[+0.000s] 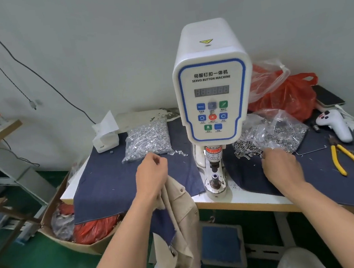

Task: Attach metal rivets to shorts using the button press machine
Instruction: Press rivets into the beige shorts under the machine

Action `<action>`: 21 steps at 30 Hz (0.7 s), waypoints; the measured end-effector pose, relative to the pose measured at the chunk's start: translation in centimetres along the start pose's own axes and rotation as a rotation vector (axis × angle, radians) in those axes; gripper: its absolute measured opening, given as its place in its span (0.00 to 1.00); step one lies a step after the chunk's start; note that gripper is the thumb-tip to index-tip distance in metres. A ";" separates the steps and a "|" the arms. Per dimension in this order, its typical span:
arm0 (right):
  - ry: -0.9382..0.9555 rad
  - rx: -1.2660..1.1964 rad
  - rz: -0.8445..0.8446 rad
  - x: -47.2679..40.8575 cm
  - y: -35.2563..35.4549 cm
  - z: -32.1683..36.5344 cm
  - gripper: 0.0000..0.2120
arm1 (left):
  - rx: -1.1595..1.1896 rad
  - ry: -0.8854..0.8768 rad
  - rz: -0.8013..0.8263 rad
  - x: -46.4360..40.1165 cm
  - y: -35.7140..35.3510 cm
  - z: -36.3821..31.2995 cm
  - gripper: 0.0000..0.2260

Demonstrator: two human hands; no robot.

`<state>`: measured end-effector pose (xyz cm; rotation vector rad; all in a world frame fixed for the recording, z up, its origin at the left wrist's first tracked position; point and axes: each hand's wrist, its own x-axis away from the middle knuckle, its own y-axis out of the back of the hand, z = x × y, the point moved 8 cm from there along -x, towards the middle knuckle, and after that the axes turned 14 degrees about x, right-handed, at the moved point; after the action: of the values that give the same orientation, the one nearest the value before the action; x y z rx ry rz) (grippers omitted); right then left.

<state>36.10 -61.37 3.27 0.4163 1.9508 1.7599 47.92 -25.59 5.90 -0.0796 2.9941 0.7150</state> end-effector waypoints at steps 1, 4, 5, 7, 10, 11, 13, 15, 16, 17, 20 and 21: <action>-0.017 -0.024 0.009 0.0 -0.1 0.1 0.06 | -0.044 -0.003 0.002 -1.0 -0.6 0.4 0.05; -0.070 -0.102 0.037 0.0 0.0 0.1 0.05 | -0.128 0.038 -0.004 -3.3 -2.4 1.6 0.07; -0.081 -0.121 0.046 0.0 0.1 0.0 0.06 | -0.136 0.069 -0.018 -3.8 -2.7 2.0 0.09; -0.090 -0.165 0.039 0.0 0.4 -0.2 0.11 | -0.158 0.125 -0.043 -4.9 -3.1 2.8 0.12; -0.070 -0.231 -0.008 0.1 1.0 -0.5 0.11 | -0.220 0.167 -0.075 -5.9 -3.3 3.8 0.14; -0.060 -0.267 -0.025 0.3 1.2 -0.6 0.10 | -0.227 0.172 -0.088 -6.1 -3.4 4.0 0.14; -0.057 -0.365 -0.045 0.4 1.3 -0.8 0.09 | -0.225 0.181 -0.114 -6.3 -3.4 4.1 0.12; -0.067 -0.447 -0.044 0.5 1.1 -1.0 0.10 | -0.196 0.199 -0.141 -6.3 -3.3 4.2 0.10; -0.077 -0.483 -0.036 0.4 0.9 -1.0 0.11 | -0.178 0.206 -0.153 -6.2 -3.3 4.3 0.09; -0.085 -0.511 -0.022 0.3 0.7 -1.0 0.11 | -0.164 0.212 -0.162 -6.2 -3.2 4.4 0.08; -0.084 -0.511 0.022 -0.1 0.2 -0.7 0.10 | -0.128 0.223 -0.171 -5.9 -3.1 4.6 0.08; -0.080 -0.493 0.033 -0.2 0.0 -0.6 0.10 | -0.108 0.221 -0.169 -5.8 -3.0 4.6 0.08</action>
<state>35.96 -61.96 3.38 0.3367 1.3936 2.1230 54.10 -25.99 0.84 -0.4386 3.0995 0.9022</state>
